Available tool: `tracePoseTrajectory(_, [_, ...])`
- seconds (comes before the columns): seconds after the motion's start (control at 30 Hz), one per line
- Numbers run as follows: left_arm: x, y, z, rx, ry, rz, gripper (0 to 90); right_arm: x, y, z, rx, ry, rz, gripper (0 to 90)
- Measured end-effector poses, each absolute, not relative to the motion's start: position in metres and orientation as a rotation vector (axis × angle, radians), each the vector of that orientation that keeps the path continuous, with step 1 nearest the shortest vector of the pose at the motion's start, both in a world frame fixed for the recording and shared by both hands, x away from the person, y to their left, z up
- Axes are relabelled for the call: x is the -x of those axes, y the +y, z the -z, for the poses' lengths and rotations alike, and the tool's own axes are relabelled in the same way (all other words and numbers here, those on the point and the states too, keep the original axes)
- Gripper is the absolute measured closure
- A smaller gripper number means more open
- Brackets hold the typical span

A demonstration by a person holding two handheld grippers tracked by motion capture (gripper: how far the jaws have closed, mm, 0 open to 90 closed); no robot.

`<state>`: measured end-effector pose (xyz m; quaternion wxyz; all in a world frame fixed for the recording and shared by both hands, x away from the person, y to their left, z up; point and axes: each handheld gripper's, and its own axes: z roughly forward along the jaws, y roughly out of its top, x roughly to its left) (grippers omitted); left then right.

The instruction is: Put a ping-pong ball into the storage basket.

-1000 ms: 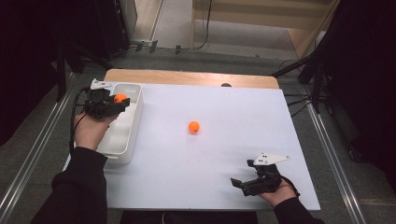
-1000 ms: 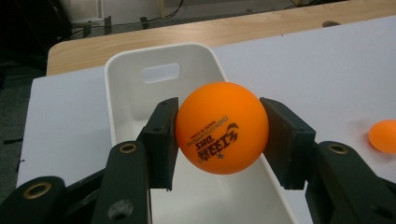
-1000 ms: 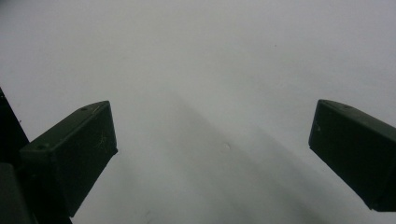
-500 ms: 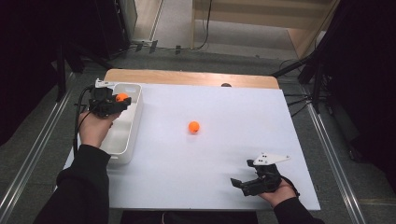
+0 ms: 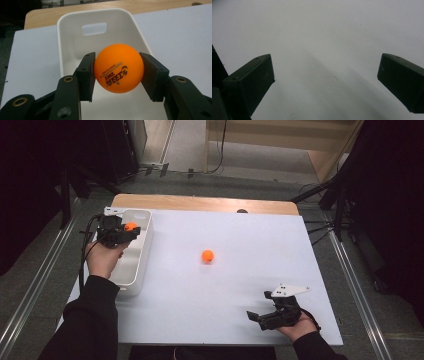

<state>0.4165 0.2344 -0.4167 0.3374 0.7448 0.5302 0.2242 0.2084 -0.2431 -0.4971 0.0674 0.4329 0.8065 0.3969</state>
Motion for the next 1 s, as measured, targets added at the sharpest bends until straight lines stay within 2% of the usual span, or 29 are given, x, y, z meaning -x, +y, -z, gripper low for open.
tracePoseTrajectory(0.37, [-0.417,0.233,0.418,-1.957,1.382,-0.589,49.7,-0.208,-0.243,0.497,-1.294,2.437,-1.193,0.0])
tracePoseTrajectory(0.47, [-0.417,0.233,0.417,-1.954,1.371,-0.588,47.0,-0.208,-0.243,0.497,-1.297,2.436,-1.196,0.0])
tracePoseTrajectory(0.5, [-0.417,0.233,0.416,-1.954,1.373,-0.583,41.4,-0.208,-0.243,0.497,-1.299,2.434,-1.198,0.0])
tracePoseTrajectory(0.6, [-0.418,0.236,0.415,-1.939,1.382,-0.542,37.0,-0.208,-0.243,0.497,-1.301,2.432,-1.200,0.0])
tracePoseTrajectory(0.77, [-0.416,0.239,0.410,-1.920,1.363,-0.474,33.6,-0.209,-0.243,0.497,-1.282,2.435,-1.198,0.0])
tracePoseTrajectory(1.0, [-0.411,0.237,0.401,-1.935,1.305,-0.444,28.2,-0.210,-0.243,0.497,-1.284,2.439,-1.197,0.0])
